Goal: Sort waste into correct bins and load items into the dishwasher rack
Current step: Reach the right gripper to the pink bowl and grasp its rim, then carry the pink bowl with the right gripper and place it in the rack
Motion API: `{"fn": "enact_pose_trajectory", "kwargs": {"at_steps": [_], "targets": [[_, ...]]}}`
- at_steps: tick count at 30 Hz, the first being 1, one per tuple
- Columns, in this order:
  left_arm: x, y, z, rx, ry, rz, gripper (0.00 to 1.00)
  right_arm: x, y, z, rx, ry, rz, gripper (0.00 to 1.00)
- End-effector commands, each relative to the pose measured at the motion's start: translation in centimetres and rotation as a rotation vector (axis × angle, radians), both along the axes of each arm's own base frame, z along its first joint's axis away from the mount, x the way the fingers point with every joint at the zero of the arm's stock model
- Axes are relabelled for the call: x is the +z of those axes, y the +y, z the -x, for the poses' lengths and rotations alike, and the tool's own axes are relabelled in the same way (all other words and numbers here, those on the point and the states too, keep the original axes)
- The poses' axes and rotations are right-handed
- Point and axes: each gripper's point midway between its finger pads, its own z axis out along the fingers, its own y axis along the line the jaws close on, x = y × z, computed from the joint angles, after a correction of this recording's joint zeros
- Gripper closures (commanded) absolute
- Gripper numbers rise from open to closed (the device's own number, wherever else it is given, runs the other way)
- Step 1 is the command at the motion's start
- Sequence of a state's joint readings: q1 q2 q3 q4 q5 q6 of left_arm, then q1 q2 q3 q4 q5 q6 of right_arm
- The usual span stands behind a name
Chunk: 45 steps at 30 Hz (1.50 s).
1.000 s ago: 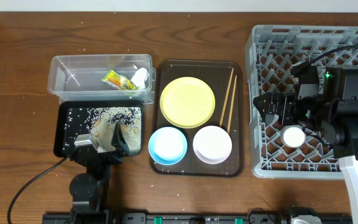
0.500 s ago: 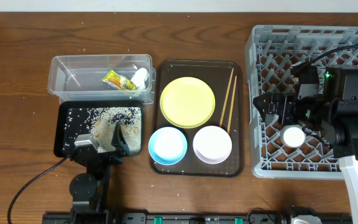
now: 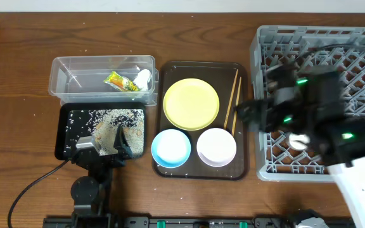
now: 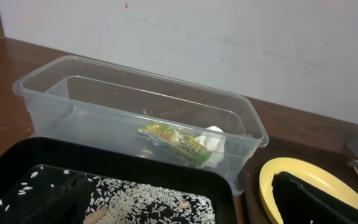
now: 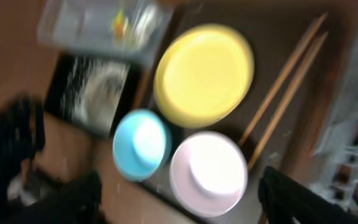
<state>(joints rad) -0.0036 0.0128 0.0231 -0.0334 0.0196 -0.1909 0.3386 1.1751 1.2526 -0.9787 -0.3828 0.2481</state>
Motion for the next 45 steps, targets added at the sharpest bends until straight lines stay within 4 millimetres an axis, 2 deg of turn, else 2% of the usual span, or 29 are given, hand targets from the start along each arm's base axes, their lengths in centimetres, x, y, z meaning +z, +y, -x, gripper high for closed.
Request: {"fn": "enact_pose_trajectory", "kwargs": {"at_steps": [1, 4, 5, 11, 16, 20, 23, 25, 28, 30, 33, 35, 38, 41, 43, 45], "targets": [[-1.6, 0.3, 0.1, 0.015, 0.046, 0.011, 0.04, -3.3, 1.3, 0.9, 0.047, 0.025, 0.209, 0.28], [-1.6, 0.3, 0.1, 0.014, 0.046, 0.011, 0.04, -6.4, 2.4, 1.5, 0.081, 0.100, 0.319, 0.35], [-1.6, 0.3, 0.1, 0.014, 0.046, 0.011, 0.04, -7.4, 2.4, 1.4, 0.086, 0.124, 0.346, 0.34], [-1.6, 0.3, 0.1, 0.014, 0.046, 0.011, 0.04, -13.8, 1.5, 0.0, 0.072, 0.290, 0.503, 0.42], [-1.6, 0.3, 0.1, 0.014, 0.046, 0.011, 0.04, -18.7, 1.0, 1.0, 0.130, 0.446, 0.606, 0.51], [-1.6, 0.3, 0.1, 0.014, 0.046, 0.011, 0.04, -21.5, 0.5, 1.4, 0.154, 0.520, 0.677, 0.57], [-1.6, 0.3, 0.1, 0.014, 0.046, 0.011, 0.04, -22.8, 0.3, 1.7, 0.160, 0.557, 0.698, 0.82], [-1.6, 0.3, 0.1, 0.014, 0.046, 0.011, 0.04, -22.7, 0.0, 1.4, 0.149, 0.550, 0.707, 0.89], [-1.6, 0.3, 0.1, 0.014, 0.046, 0.011, 0.04, -21.1, -0.9, 0.5, 0.098, 0.497, 0.713, 0.98], [-1.6, 0.3, 0.1, 0.014, 0.046, 0.011, 0.04, -19.6, -1.3, 0.0, 0.073, 0.452, 0.700, 0.99], [-1.6, 0.3, 0.1, 0.014, 0.046, 0.011, 0.04, -16.0, -2.1, -1.2, 0.015, 0.333, 0.663, 0.99], [-1.6, 0.3, 0.1, 0.014, 0.046, 0.011, 0.04, -13.0, -3.7, -2.5, -0.122, 0.225, 0.661, 0.99], [-1.6, 0.3, 0.1, 0.014, 0.046, 0.011, 0.04, -6.8, -9.4, -4.5, -0.506, 0.011, 0.689, 0.99], [-1.6, 0.3, 0.1, 0.015, 0.046, 0.011, 0.04, -0.7, -15.4, -4.9, -0.874, -0.199, 0.697, 0.99], [-1.6, 0.3, 0.1, 0.015, 0.046, 0.011, 0.04, 2.2, -18.4, -4.7, -1.046, -0.301, 0.696, 0.99], [-1.6, 0.3, 0.1, 0.014, 0.046, 0.011, 0.04, 4.0, -20.7, -4.4, -1.159, -0.364, 0.718, 0.99]]}}
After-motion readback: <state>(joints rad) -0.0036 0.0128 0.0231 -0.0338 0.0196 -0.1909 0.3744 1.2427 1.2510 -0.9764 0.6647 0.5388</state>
